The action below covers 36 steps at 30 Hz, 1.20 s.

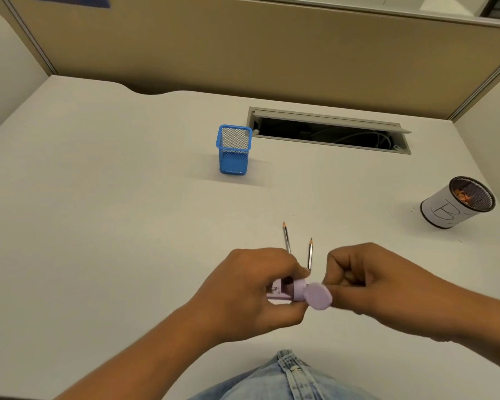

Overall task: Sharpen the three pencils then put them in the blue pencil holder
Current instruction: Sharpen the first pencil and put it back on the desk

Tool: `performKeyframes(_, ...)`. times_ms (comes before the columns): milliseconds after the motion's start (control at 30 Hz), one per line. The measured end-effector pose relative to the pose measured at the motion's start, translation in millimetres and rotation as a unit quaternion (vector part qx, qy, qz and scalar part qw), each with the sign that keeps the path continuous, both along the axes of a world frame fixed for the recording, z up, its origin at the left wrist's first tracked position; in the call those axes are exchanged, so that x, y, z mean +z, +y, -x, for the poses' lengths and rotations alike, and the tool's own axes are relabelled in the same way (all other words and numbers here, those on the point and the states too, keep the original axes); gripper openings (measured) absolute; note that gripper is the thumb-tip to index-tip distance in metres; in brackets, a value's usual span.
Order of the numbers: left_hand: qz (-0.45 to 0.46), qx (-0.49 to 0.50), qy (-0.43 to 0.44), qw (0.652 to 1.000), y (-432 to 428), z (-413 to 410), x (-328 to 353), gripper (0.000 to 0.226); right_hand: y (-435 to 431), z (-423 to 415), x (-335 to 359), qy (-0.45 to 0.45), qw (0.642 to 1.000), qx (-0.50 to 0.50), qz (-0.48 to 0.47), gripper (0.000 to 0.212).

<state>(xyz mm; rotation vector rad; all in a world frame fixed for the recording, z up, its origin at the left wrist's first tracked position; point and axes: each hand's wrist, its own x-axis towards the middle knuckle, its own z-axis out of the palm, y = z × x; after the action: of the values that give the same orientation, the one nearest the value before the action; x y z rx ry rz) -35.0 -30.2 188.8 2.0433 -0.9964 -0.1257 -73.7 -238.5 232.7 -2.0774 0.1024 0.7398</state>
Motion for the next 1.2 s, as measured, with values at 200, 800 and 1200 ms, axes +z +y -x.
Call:
performKeyframes(200, 0.106, 0.074, 0.298, 0.946, -4, 1, 5, 0.022, -10, -1, 1, -0.473, 0.792, 0.241, 0.3, 0.023)
performKeyframes(800, 0.046, 0.035, 0.024, 0.998, 11, 1, -18, 0.02, 10, 3, -7, -0.22, 0.954, 0.124, 0.162, 0.03)
performKeyframes(1200, 0.147, 0.039, 0.377, 0.914, 2, 0, -5, 0.018, -3, -1, -7, -0.58, 0.725, 0.227, 0.293, 0.03)
